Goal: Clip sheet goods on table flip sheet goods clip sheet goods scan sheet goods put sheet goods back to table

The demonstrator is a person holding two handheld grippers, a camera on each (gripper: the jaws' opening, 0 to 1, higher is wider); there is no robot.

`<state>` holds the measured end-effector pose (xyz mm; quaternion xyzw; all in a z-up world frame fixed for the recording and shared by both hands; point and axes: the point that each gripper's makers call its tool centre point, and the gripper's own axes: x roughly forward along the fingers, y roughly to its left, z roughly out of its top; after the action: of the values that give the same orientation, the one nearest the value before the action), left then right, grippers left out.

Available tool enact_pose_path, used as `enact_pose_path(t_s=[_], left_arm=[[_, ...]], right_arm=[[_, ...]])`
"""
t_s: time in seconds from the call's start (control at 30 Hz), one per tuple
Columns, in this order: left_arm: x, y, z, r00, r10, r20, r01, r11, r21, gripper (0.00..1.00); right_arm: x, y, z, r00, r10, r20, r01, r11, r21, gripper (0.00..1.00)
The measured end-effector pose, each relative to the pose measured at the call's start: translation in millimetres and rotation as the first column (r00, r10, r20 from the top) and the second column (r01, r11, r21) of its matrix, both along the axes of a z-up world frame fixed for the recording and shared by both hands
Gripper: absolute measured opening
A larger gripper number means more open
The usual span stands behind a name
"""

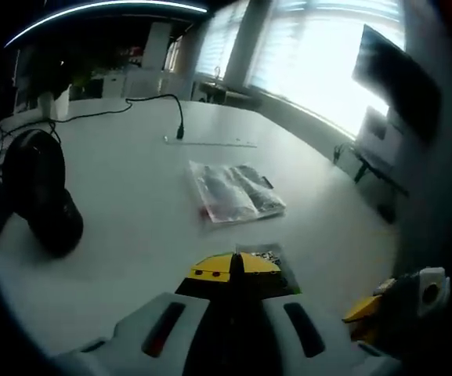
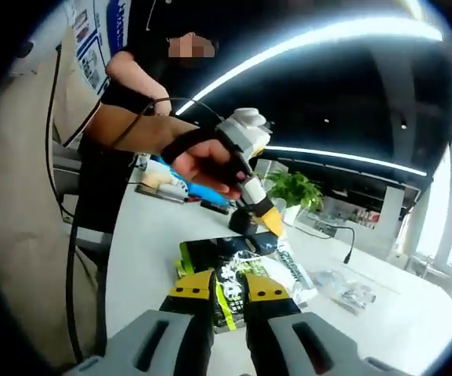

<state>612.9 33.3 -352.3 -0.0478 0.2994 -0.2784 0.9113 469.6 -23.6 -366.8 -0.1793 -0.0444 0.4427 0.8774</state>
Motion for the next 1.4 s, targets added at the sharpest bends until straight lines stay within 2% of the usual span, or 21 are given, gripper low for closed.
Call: enact_pose_path(t_s=[0.37, 0.47, 0.6, 0.83, 0.9, 1.13, 1.4], left_arm=[[-4.1, -1.5, 4.5, 1.000, -0.007, 0.013, 0.007, 1.000, 0.002, 0.00], [-3.6, -0.9, 5.7, 1.000, -0.004, 0.015, 0.004, 1.000, 0.005, 0.00], [-6.9, -1.9, 9.0, 1.000, 0.001, 0.026, -0.001, 1.000, 0.004, 0.00], [-7.8, -2.5, 10.2, 1.000, 0.003, 0.030, -0.003, 1.000, 0.000, 0.00], [-7.7, -2.3, 9.9, 1.000, 0.003, 0.029, -0.003, 1.000, 0.000, 0.00], [-7.0, 1.0, 5.8, 1.000, 0.011, 0.021, -0.011, 1.000, -0.002, 0.00], [-8.3, 1.8, 2.9, 1.000, 0.014, 0.005, -0.014, 1.000, -0.007, 0.00]], right_arm=[[-6.7, 18.5, -3.4, 1.000, 0.020, -0.015, -0.020, 1.000, -0.019, 0.15], [-7.5, 23.6, -9.6, 1.000, 0.015, -0.012, -0.016, 0.999, -0.050, 0.17], [-9.7, 30.3, -15.6, 1.000, 0.003, 0.014, -0.001, 0.995, -0.099, 0.19], [-12.7, 37.8, -13.6, 0.999, -0.003, 0.039, 0.007, 0.993, -0.115, 0.21], [-10.2, 37.9, -15.4, 0.998, -0.017, 0.063, 0.026, 0.989, -0.145, 0.21], [-1.6, 46.5, -24.7, 0.995, -0.038, 0.087, 0.055, 0.976, -0.209, 0.21], [6.8, 49.2, -23.2, 0.989, -0.066, 0.129, 0.095, 0.969, -0.230, 0.22]])
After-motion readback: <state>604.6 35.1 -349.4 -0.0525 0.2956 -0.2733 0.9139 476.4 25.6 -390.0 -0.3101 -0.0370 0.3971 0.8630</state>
